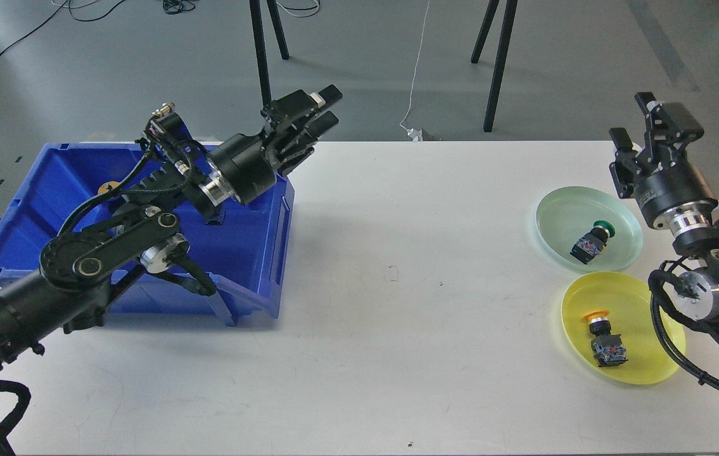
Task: Pass button and place on color plate
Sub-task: 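Open the right gripper and lift it off the pale green plate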
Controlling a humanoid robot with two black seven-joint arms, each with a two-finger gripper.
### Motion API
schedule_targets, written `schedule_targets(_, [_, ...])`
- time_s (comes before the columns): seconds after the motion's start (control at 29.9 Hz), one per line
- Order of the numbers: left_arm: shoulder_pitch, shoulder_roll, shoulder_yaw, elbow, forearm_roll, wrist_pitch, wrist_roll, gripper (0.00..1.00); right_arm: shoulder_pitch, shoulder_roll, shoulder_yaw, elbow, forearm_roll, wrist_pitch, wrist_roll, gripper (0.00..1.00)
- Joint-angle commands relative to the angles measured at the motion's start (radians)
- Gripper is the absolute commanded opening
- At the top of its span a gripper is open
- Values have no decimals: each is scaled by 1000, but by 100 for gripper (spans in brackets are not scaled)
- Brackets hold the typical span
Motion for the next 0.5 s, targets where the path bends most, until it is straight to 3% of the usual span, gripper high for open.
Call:
schedule_targets(0.0, [1,67,-87,-1,-101,-90,0,62,12,-2,111,82,66,250,0,81])
schedule_targets(0.03, [2,80,-110,-4,-133,-156,0,62,16,1,125,79,85,328,0,83])
schedule_targets(0.1, [19,94,-152,-4,-225,-291,0,62,41,12,128,61,134,442,0,97])
schedule_targets(0.37, [67,85,-238,-4,-296,-291,0,69,88,153,128,-34,157,471,0,99])
schedule_targets(0.4, [67,84,-239,-4,-297,-291,0,74,88,159,131,-30,157,473,0,99])
schedule_targets(0.47, [55,74,-239,-4,-302,-291,0,97,87,162,145,-20,161,479,0,99])
